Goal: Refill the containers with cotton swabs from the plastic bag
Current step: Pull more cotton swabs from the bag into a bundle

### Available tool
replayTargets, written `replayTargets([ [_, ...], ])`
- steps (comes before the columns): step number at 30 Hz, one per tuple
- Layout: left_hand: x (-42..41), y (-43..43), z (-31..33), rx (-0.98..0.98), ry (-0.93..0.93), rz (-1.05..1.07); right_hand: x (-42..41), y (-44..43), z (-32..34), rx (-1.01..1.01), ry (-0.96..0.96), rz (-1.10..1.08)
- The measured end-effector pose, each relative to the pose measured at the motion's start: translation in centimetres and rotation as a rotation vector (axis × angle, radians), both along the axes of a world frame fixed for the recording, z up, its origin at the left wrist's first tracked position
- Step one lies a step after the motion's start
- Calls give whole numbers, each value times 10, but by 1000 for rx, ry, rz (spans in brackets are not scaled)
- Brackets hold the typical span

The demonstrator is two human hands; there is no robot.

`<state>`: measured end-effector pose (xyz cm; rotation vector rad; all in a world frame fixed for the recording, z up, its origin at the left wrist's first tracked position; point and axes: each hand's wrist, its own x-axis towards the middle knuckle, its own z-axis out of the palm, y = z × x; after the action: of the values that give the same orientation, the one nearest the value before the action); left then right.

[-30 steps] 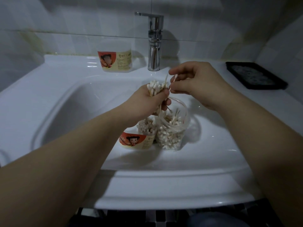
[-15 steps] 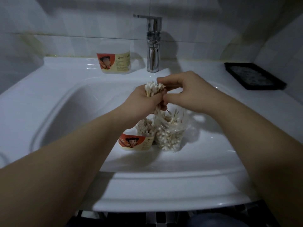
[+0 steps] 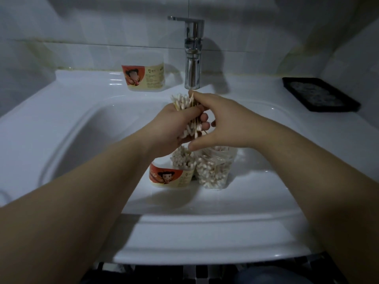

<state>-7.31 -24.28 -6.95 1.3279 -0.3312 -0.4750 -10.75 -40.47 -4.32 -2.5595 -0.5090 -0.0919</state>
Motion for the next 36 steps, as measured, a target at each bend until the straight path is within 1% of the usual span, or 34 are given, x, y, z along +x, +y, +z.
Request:
replayTargets([
  [4, -3, -1, 1, 35, 9, -9, 0, -1, 3, 73, -72, -11],
  [6, -4, -2, 2, 31, 16, 1, 0, -3, 5, 109, -57, -20],
  [9, -4, -2, 2, 57, 38, 17, -1, -5, 6, 73, -19, -47],
  [11, -3, -2, 1, 86, 55, 72, -1, -5, 6, 54, -12, -76],
  [14, 0, 0, 1, 55, 75, 165, -1, -5, 9, 52, -15, -171],
  [15, 2, 0, 1, 36, 83, 180, -1, -4, 11, 3, -25, -217],
  [17, 4, 0, -1, 12, 90, 193, -2, -3, 11, -181, 9, -282],
  [20, 4, 1, -2, 40, 64, 204, -2, 4, 3, -430, 177, -275],
  [22, 2, 0, -2, 62, 52, 195, -3, 8, -1, -496, 251, -238],
  [24, 1, -1, -3, 83, 40, 182, -1, 9, -4, -488, 267, -210],
  [27, 1, -1, -4, 101, 17, 178, 0, 11, -6, -453, 230, -195],
  [32, 1, -3, -5, 109, -20, 219, 3, 10, -9, -444, 169, -242],
  [34, 3, -3, -5, 99, -24, 257, 4, 7, -6, -395, 142, -250],
  [36, 5, -3, -5, 94, -28, 276, 6, 2, -2, -303, 102, -269],
])
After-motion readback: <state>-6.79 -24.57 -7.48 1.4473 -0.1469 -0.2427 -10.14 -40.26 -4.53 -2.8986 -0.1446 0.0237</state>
